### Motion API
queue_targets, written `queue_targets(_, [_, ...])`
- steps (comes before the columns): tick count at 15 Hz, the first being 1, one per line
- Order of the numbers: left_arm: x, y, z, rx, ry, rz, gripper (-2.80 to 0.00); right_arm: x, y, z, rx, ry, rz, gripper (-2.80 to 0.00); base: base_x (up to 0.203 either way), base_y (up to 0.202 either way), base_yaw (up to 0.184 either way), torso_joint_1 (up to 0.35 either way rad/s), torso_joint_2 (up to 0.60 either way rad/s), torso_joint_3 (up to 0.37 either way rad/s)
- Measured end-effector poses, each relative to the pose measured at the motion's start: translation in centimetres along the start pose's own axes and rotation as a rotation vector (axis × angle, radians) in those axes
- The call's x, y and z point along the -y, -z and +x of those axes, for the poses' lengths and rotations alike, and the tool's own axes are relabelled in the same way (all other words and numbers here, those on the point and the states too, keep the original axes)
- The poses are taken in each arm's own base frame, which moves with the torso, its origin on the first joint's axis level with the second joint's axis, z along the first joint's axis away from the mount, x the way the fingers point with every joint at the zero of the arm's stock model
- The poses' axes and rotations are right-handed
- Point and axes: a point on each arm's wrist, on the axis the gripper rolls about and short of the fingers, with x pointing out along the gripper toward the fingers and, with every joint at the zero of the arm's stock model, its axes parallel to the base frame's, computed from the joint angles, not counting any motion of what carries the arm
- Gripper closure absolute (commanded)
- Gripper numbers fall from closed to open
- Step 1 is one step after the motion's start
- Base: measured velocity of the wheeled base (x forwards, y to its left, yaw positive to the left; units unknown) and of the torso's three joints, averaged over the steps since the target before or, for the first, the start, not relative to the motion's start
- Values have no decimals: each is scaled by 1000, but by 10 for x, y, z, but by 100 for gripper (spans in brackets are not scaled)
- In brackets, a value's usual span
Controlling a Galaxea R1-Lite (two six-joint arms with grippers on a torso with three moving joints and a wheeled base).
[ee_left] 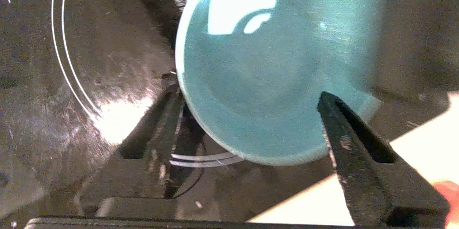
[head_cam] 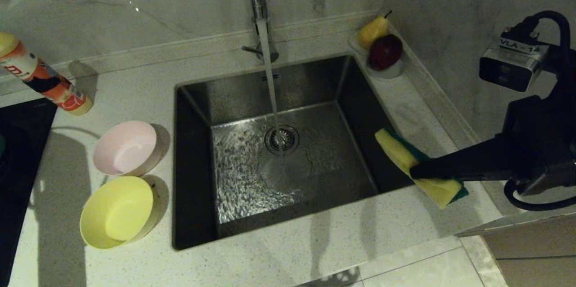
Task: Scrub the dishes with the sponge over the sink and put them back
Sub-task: Place the bowl on the table
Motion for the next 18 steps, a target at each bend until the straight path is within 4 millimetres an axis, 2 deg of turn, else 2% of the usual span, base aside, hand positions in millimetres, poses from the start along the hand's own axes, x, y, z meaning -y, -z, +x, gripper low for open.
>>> queue_targets(3, [11,-2,-27,41,36,3,-280,0,0,0,-1,1,1,0,0,0,0,0,0,0])
queue_targets(4, [15,-3,-38,57,49,5,0,0,0,0,-1,1,0,0,0,0,0,0,0,0])
queue_targets(9, [24,5,-88,67,52,56,0,-1,0,-2,4,-2,-3,0,0,0,0,0,0,0])
queue_targets(12, [26,17,-120,12,53,165,0,-2,1,-4,8,-3,-6,0,0,0,0,0,0,0])
queue_targets(14, [31,30,-141,-36,80,268,0,-1,2,-4,5,2,-2,0,0,0,0,0,0,0])
queue_targets(18, [51,73,-180,-155,156,470,0,0,5,-7,6,9,6,0,0,0,0,0,0,0])
